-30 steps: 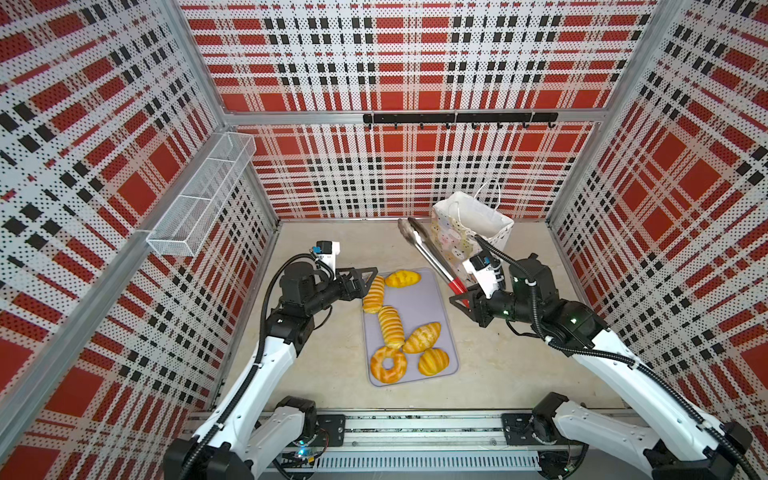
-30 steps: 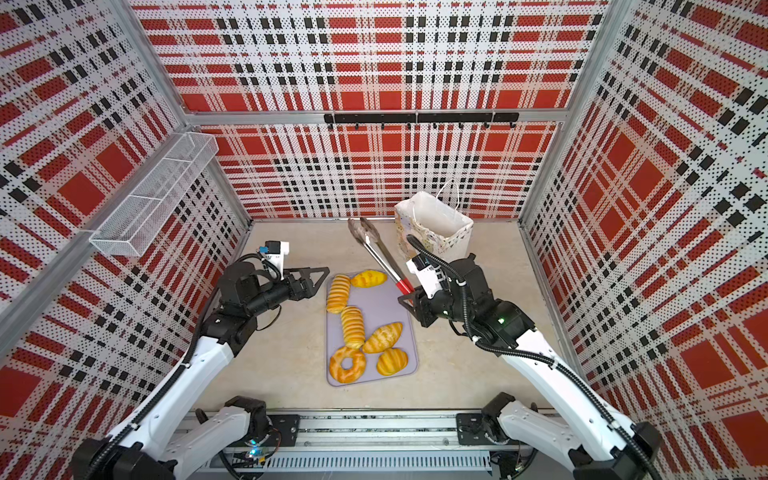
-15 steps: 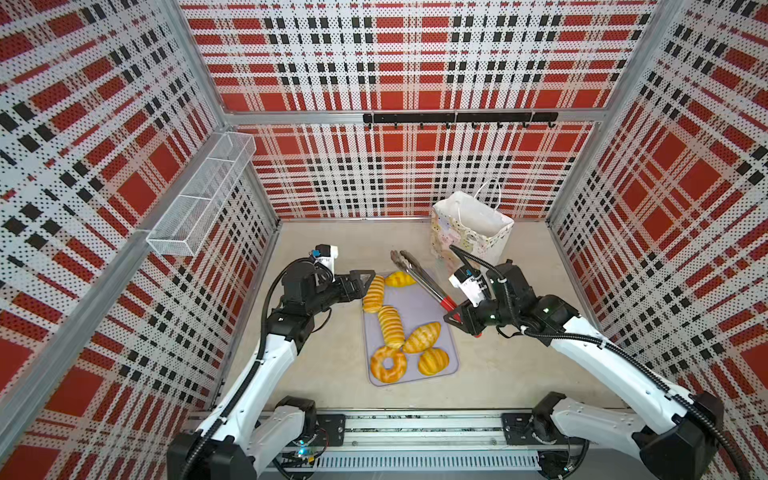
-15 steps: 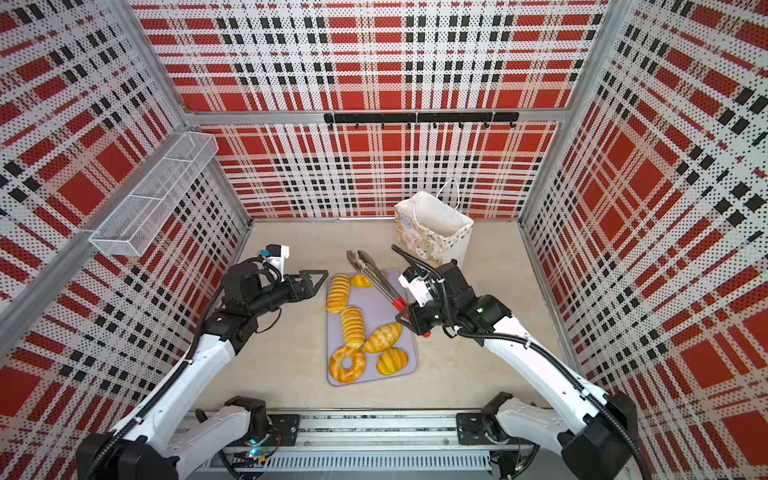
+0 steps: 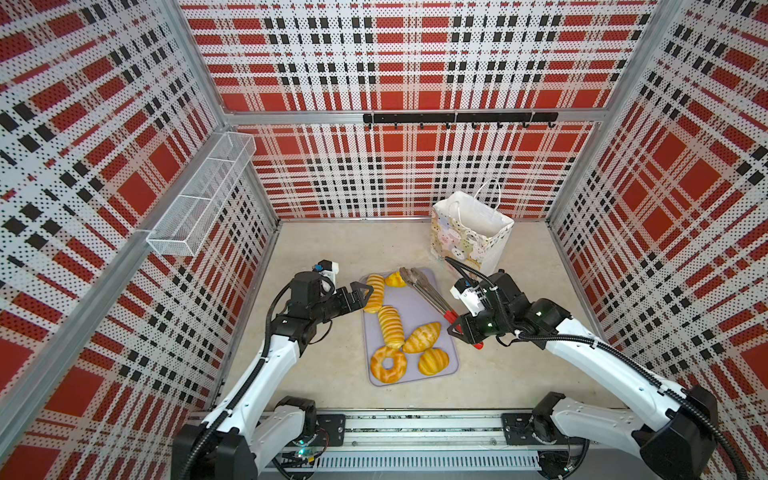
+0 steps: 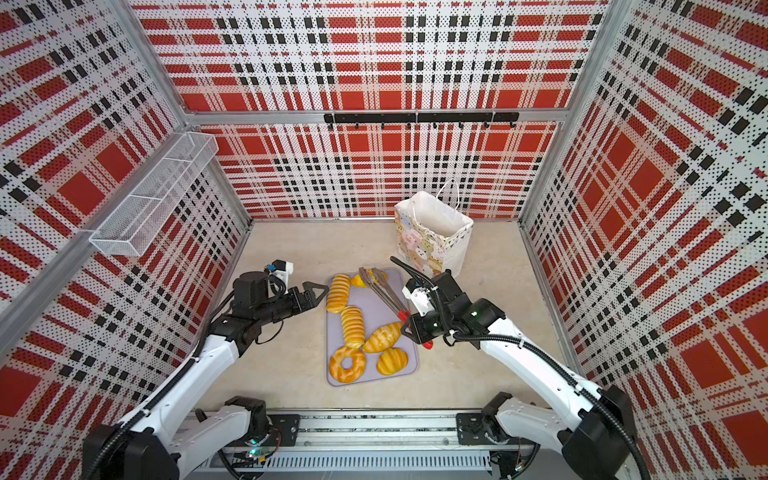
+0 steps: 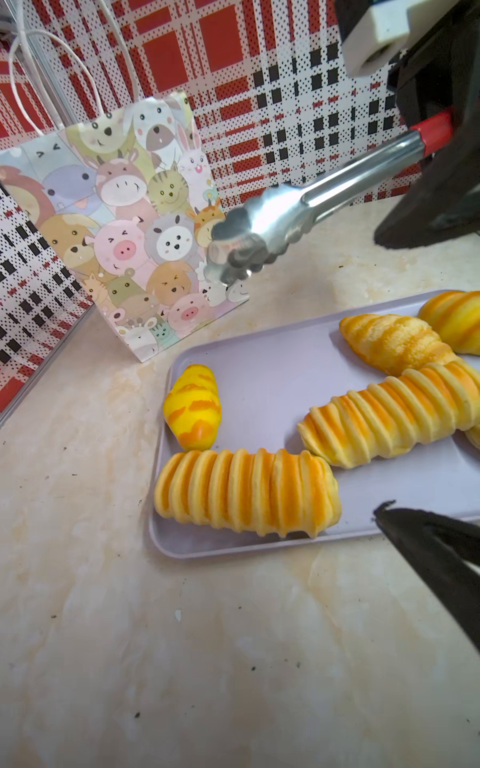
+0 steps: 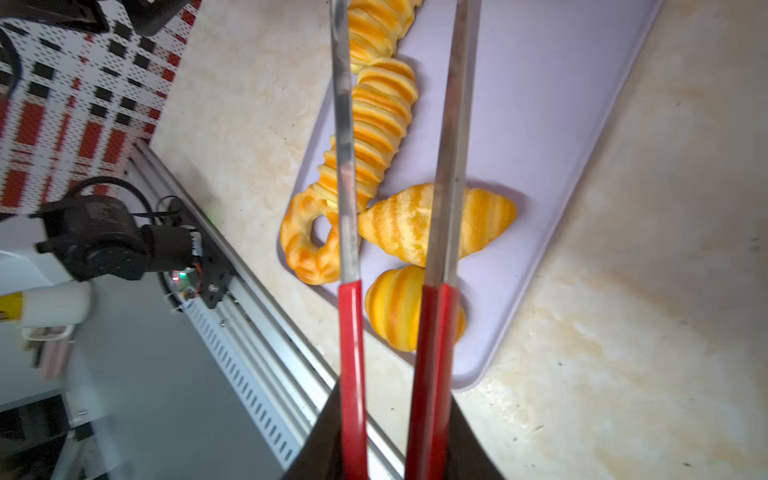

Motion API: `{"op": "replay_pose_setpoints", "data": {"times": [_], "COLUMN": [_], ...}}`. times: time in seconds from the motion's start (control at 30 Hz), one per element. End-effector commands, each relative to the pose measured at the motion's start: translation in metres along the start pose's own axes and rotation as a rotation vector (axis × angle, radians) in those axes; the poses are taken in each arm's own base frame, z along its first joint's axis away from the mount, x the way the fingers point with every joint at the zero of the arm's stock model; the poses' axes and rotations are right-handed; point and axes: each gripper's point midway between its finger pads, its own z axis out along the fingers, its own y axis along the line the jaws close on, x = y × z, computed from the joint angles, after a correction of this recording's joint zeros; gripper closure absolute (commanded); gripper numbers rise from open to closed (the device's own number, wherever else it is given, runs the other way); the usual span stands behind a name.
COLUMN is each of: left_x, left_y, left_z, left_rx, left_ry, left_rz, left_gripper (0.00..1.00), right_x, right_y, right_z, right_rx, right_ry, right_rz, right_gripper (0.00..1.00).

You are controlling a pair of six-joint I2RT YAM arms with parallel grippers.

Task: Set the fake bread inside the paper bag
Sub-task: 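Move the empty tongs with the right gripper back over the tray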

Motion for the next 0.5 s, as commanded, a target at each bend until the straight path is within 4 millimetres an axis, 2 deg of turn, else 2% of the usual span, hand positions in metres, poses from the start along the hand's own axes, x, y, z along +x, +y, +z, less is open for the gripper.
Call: {"op": "replay_pose_setpoints", "data": {"times": [0.0,0.17,0.3,0.37,0.47], "left_x": [0.003,0.015,0.004,-0.001,0.004], "left_y": [0.005,0.005,-0.005,-0.002,0.004], "left_z": [-0.006,-0.004,-0.001,0.003,0.012], "left_rx": [-0.021,0.035,0.068,0.048,0.039], "left_ry": [-0.012,-0.007,-0.011,-0.013,0.022], "left_rz": [0.023,0.049,0.092,0.116,0.105], "left_gripper": [0.00,0.00,0.00,0.00,0.00], "right_x": [-0.019,-0.026,-0.033,-0.036,-0.037], "right_y": [-0.012,-0.033,-0.042,-0.044,-0.053], "right_z": [-0.007,0.001,0.004,0.008,0.014], "right_rx": [0.174,0.387,0.471,0.493,0.544], "right_ry": [-0.064,-0.089,-0.093,-0.095,-0.046], "right_rz": [-0.187,-0.378,-0.477,-0.531,-0.592], "right_gripper": [0.72,0.73,0.72,0.73,0.72]}}
